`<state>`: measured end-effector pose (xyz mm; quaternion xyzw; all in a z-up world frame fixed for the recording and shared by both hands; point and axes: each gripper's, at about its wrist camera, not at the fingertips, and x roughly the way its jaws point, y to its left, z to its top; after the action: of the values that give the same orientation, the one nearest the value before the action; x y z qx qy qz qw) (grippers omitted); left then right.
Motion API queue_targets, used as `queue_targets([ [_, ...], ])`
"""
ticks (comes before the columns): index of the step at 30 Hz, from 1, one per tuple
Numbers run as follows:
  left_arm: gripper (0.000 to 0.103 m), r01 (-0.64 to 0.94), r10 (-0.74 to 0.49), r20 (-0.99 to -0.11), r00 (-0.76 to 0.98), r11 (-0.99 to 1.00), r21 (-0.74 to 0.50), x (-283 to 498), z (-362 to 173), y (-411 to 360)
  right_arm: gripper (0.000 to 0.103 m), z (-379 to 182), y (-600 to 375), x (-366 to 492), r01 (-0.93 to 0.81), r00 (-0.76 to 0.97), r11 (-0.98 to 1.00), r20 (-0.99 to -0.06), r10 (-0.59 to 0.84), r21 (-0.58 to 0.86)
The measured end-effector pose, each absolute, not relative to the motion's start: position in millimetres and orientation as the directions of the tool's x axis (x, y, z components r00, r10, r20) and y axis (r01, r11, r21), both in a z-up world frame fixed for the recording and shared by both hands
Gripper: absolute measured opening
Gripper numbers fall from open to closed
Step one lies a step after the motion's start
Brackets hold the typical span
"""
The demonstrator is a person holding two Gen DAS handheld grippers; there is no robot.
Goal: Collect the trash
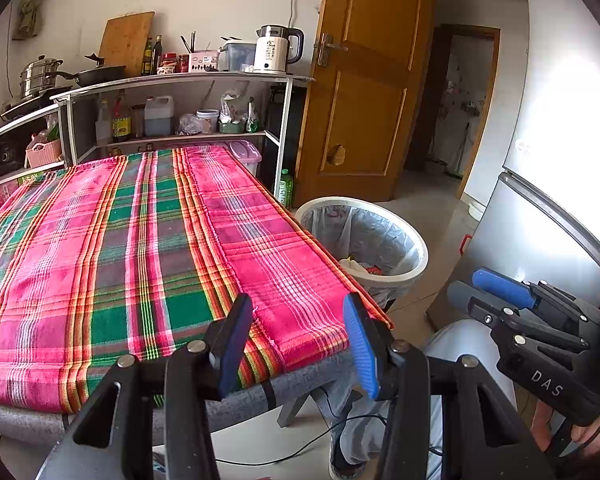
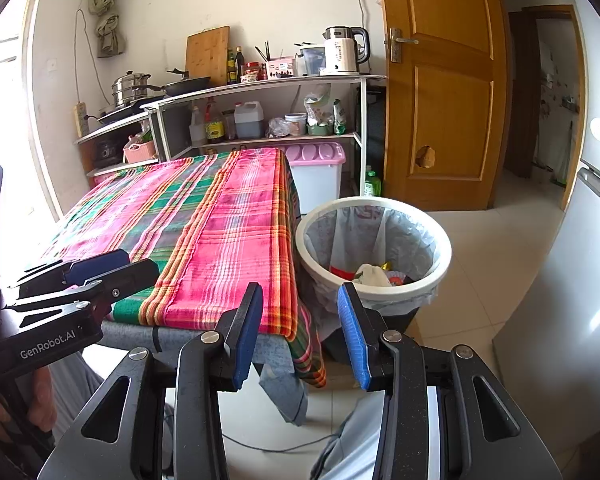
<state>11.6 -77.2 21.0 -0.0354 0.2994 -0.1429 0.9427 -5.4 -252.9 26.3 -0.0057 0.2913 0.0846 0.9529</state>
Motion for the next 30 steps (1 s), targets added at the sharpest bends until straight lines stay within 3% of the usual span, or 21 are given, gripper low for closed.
queue_targets([
  [30, 0.05, 0.248, -0.289, -0.553, 0.782, 0.957, -0.15, 12.3, 22.5, -78.1, 0.04, 26.3, -250.0, -2.9, -0.172, 0.813, 0.984, -0.559, 0.164, 0.038],
])
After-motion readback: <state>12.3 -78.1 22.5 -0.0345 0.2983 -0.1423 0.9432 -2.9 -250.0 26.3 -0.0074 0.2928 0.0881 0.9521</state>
